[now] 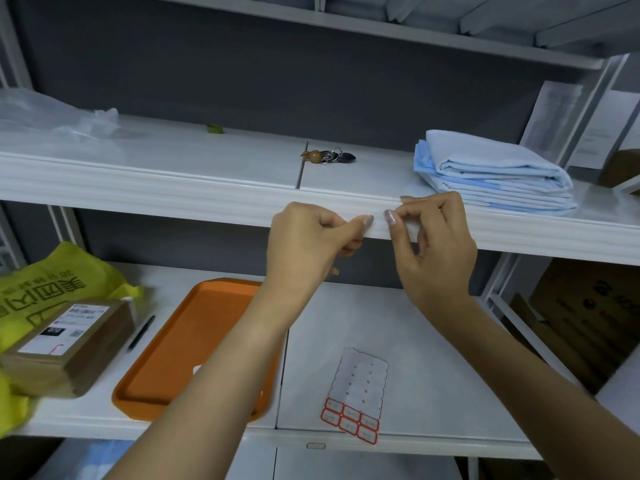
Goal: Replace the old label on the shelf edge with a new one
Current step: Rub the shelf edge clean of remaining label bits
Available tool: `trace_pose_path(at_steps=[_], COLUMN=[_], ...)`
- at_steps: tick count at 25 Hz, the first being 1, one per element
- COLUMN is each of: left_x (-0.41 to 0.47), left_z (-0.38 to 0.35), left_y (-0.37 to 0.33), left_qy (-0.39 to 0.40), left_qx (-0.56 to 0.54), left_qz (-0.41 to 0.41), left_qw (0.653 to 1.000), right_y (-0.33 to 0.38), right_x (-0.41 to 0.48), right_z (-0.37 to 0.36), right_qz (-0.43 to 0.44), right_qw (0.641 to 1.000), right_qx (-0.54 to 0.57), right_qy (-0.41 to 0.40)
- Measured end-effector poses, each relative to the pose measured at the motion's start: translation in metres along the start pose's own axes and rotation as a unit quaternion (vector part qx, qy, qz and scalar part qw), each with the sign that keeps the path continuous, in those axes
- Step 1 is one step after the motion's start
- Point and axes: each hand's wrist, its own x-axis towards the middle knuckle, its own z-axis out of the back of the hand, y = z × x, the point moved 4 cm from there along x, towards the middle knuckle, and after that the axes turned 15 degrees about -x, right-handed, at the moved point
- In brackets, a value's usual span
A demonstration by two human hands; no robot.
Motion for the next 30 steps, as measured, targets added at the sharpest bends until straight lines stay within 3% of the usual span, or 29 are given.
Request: trace_pose_path(at_steps=[14, 30], left_x=[0.001, 0.0], left_z=[0.024, 0.005], left_y=[0.012, 0.005], left_qy=[0.025, 0.009], left_qx=[-0.051, -0.004], left_qz=[0.015, 0.028], left_qw=[0.998, 1.0], right_y=[-0.001, 0.0], right_x=[-0.001, -0.001], right_z=[-0.001, 0.0], right_qz=[0.011, 0.005], right_qw=[1.0, 0.999], right_qx=[0.015, 0.041], right_qy=[-0.02, -0.025])
